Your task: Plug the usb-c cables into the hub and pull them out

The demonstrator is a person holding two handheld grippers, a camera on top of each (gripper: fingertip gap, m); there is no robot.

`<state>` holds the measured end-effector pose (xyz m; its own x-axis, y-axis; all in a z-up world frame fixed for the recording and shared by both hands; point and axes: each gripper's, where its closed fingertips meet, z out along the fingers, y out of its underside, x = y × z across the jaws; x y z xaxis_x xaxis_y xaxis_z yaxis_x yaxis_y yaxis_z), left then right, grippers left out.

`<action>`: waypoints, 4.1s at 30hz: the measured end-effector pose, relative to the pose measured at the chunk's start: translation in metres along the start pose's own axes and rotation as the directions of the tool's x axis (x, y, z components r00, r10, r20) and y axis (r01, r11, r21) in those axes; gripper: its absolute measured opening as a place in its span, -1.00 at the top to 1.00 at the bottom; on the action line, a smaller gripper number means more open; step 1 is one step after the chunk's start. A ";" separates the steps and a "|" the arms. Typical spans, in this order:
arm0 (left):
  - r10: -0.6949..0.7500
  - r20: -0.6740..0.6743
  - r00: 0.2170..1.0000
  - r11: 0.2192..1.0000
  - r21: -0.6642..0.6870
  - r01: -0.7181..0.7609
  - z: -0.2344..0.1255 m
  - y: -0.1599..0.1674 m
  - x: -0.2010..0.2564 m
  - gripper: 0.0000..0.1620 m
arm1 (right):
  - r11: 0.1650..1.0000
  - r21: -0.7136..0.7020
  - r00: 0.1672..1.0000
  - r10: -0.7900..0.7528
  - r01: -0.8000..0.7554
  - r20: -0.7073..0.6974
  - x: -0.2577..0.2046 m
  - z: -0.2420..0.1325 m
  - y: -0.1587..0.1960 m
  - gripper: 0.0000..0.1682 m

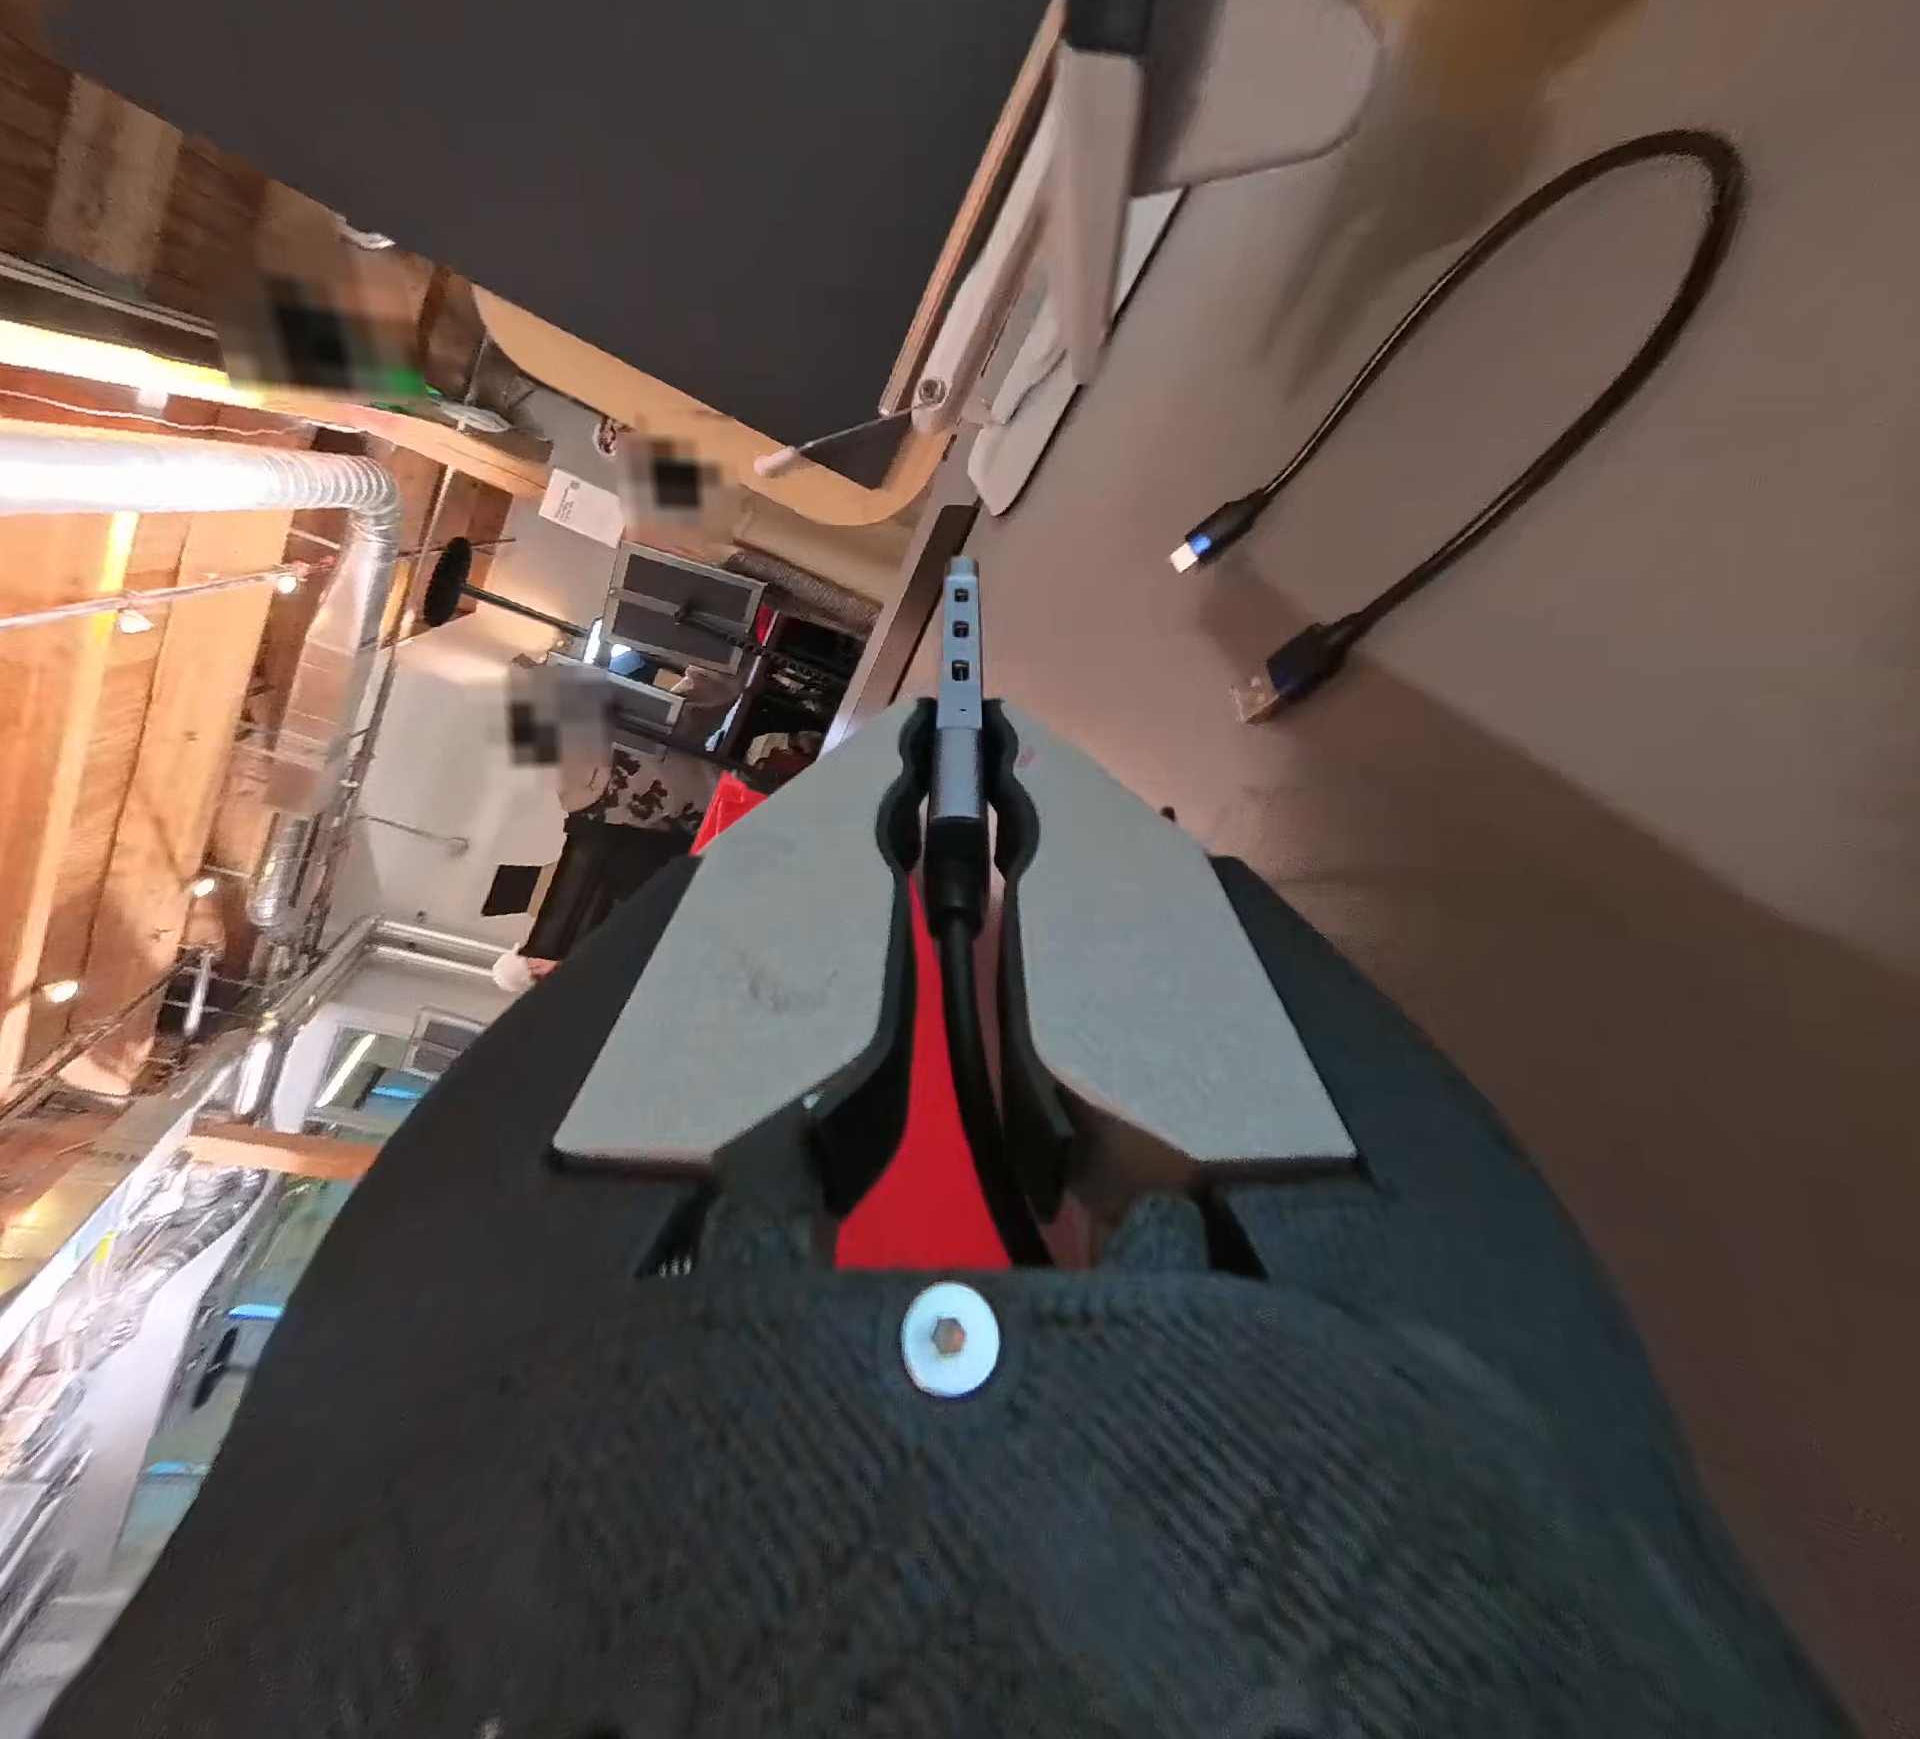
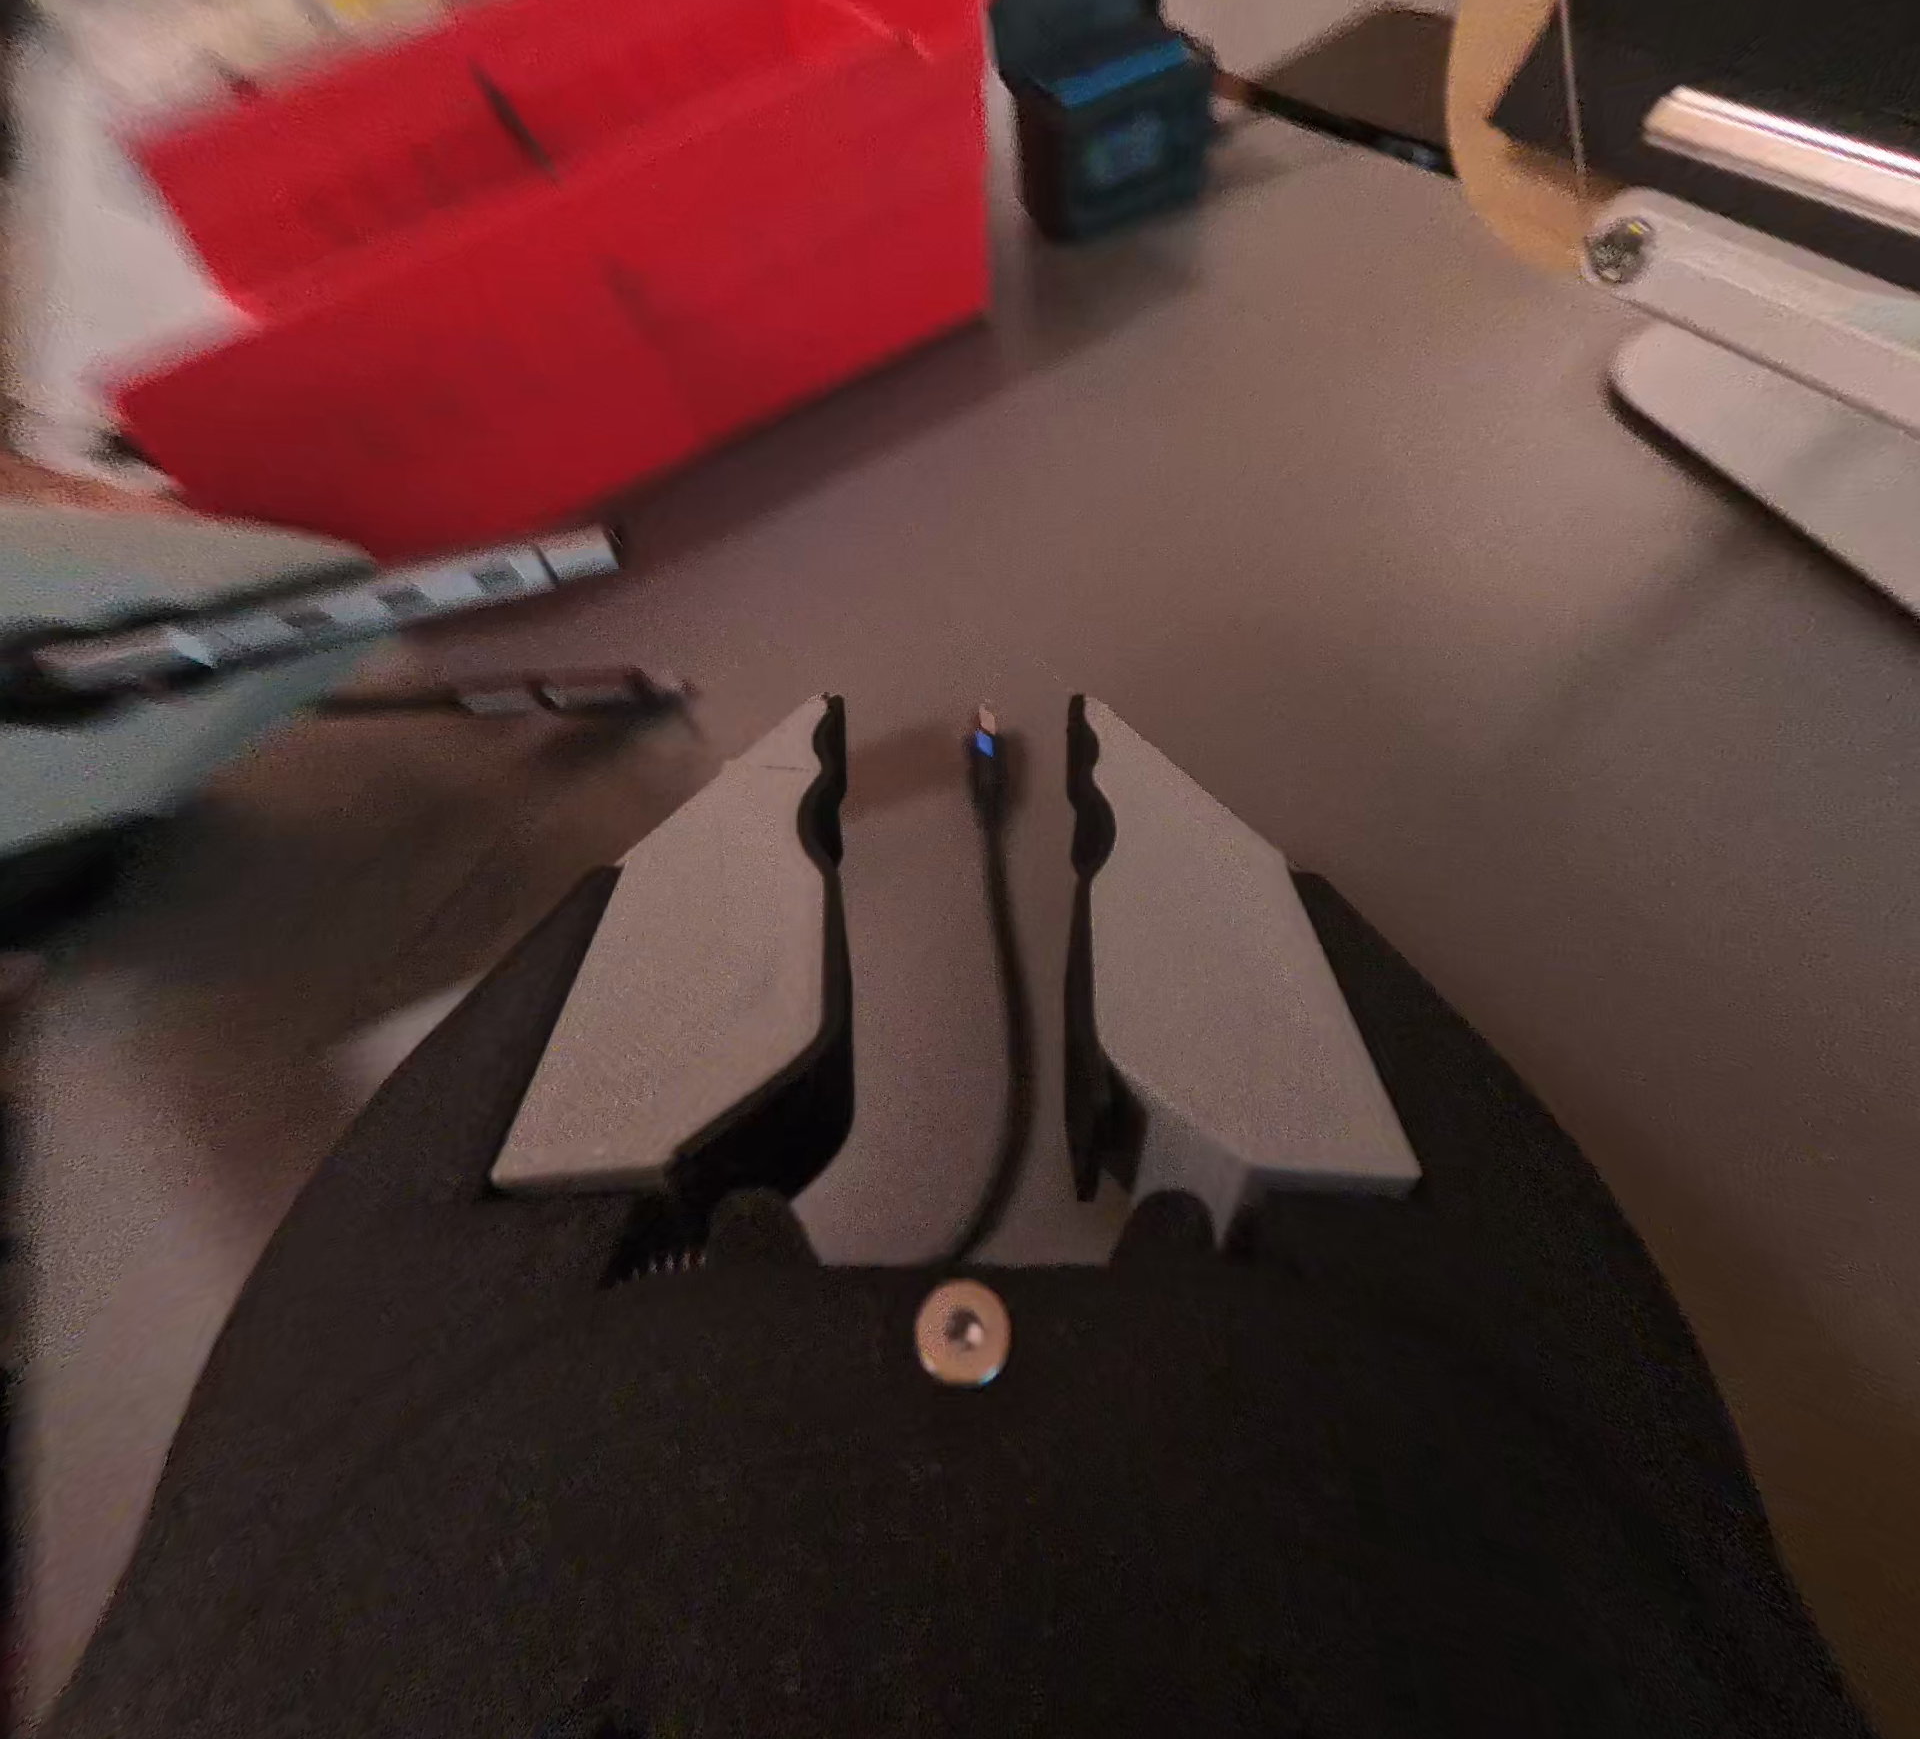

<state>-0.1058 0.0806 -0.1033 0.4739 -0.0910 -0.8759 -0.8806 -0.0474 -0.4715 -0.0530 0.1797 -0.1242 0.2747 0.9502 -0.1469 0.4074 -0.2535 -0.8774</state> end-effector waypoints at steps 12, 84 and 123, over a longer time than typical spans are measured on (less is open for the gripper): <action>-0.139 -0.072 0.988 0.990 -0.021 0.138 0.023 0.021 0.021 0.92 | 0.927 -0.266 0.946 -0.302 0.263 -0.117 0.018 0.042 0.051 0.69; 0.608 0.139 0.782 0.788 0.013 -0.615 0.019 -0.010 0.049 0.91 | 0.911 -0.406 0.857 0.154 0.069 0.491 -0.094 -0.007 0.065 0.96; 0.596 0.143 0.790 0.793 0.045 -0.607 0.014 -0.017 0.052 0.92 | 0.904 -0.425 0.817 0.222 0.032 0.533 -0.098 -0.014 0.063 0.96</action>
<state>-0.0667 0.0910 -0.1423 -0.1505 0.0417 -0.9877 -0.9863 0.0625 0.1530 -0.0414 0.0684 -0.1587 -0.1491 0.8163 -0.5581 0.7476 -0.2763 -0.6039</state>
